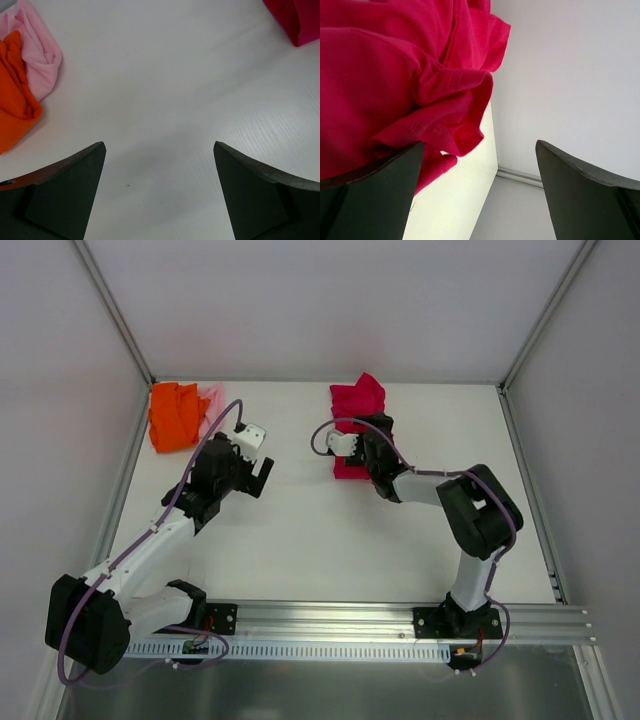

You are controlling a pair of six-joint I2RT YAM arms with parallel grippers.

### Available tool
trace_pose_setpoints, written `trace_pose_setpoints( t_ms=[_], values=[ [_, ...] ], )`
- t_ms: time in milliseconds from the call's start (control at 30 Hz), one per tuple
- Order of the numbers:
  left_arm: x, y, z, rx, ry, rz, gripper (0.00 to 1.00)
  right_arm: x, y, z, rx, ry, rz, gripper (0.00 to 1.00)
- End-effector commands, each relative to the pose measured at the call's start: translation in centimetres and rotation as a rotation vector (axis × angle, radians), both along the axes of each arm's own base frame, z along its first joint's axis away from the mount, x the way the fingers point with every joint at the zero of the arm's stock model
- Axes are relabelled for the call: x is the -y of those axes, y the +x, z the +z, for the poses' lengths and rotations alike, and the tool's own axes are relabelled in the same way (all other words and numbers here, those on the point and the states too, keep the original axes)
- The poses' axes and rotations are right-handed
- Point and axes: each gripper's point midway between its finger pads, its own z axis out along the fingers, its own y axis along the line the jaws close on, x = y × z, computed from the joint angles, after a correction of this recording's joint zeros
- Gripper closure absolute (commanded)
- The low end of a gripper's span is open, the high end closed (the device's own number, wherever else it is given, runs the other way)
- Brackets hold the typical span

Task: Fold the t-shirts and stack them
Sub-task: Fold the folded rectangular tshirt in 1/3 of the way, then grab one side of the 2/3 rectangular tshirt with right arm

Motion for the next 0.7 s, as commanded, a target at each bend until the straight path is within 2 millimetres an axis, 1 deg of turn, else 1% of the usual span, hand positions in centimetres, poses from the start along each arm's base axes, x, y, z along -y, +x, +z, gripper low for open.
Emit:
trace_pose_setpoints(
  t_ms=[0,100,133,167,200,233,267,300,333,367,467,600,633,667],
  values=[
    [-0.1,0.8,1.8,0.055,-0.012,0.004,0.08,-1.5,-1.6,8.2,0.199,0.105,0.043,0.00],
    [-0.1,0.8,1.9,0.055,-0.015,0.001,0.08,-1.7,-3.1,10.4,0.186,0.147,0.045,0.00],
    [0.0,0.8,1.9,0.053,-0.018,-0.002,0.08,-1.6,-4.1,11.7,0.167,0.168,0.048,0.00],
    [0.1,0.7,2.0,0.053,-0.022,-0.005,0.08,-1.8,-4.8,12.5,0.163,0.185,0.055,0.00],
    [0.1,0.7,2.0,0.053,-0.022,-0.007,0.08,-1.7,-5.8,11.4,0.083,0.154,0.064,0.00],
    [0.1,0.7,2.1,0.053,-0.022,-0.006,0.08,-1.6,-6.5,13.6,0.078,0.228,0.055,0.00],
    [0.1,0.7,2.0,0.053,-0.021,-0.006,0.08,-1.6,-7.1,13.7,0.030,0.248,0.062,0.00],
    [0.1,0.6,2.1,0.056,-0.023,-0.007,0.08,-2.0,-7.8,13.4,-0.029,0.263,0.086,0.00],
    [0.1,0.6,2.1,0.055,-0.024,-0.006,0.08,-1.6,-8.8,12.5,-0.105,0.261,0.075,0.00],
    [0.1,0.5,2.3,0.059,-0.027,-0.009,0.09,-1.7,-9.3,11.8,-0.138,0.255,0.085,0.00],
    [0.2,0.3,2.5,0.059,-0.035,-0.014,0.08,-1.8,-10.1,9.5,-0.221,0.241,0.086,0.00],
    [0.1,0.4,2.3,0.058,-0.028,-0.012,0.08,-2.4,-11.8,6.2,-0.391,0.244,0.115,0.00],
    [0.1,0.4,2.3,0.058,-0.029,-0.013,0.08,-2.5,-11.9,5.5,-0.421,0.242,0.115,0.00],
    [0.1,0.4,2.3,0.057,-0.029,-0.012,0.08,-2.6,-11.8,4.5,-0.455,0.235,0.111,0.01]
  ],
)
